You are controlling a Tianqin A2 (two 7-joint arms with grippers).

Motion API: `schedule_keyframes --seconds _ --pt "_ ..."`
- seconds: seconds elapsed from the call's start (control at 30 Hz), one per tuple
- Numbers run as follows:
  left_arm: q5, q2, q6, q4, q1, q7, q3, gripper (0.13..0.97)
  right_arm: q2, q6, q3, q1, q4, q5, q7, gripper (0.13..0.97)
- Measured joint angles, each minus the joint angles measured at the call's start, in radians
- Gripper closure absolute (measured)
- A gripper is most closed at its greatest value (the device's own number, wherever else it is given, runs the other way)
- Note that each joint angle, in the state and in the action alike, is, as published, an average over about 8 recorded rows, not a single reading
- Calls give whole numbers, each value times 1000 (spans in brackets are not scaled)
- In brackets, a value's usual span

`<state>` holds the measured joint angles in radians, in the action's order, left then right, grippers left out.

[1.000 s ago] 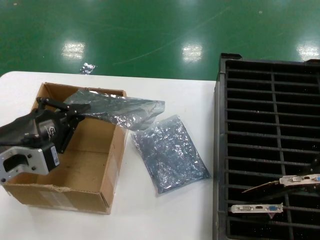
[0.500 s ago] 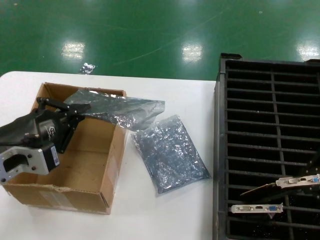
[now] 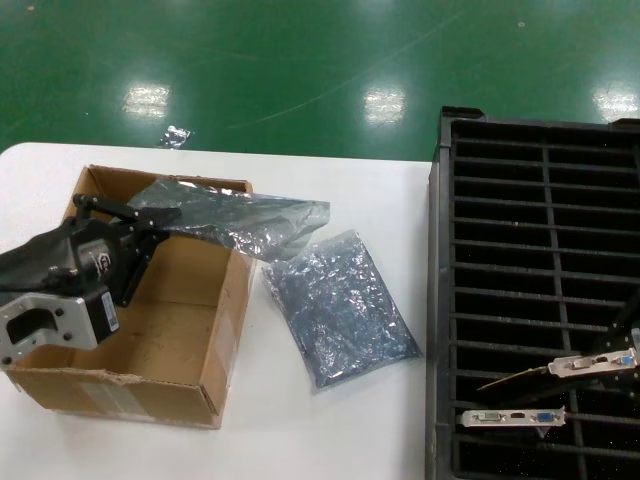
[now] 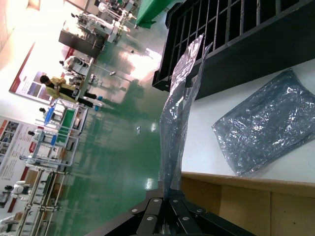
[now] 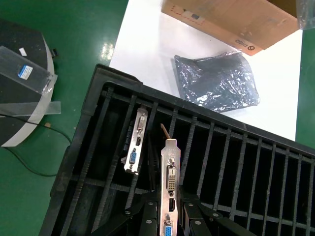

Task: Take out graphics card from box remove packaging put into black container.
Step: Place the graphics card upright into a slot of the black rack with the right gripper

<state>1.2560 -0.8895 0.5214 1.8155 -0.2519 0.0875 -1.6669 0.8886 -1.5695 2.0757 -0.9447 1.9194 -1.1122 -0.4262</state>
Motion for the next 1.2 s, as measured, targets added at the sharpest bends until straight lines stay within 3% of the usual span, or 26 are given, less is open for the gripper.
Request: schedule_keyframes --seconds 1.2 --pt "0 0 0 0 0 0 0 958 -6 0 36 -7 57 19 9 908"
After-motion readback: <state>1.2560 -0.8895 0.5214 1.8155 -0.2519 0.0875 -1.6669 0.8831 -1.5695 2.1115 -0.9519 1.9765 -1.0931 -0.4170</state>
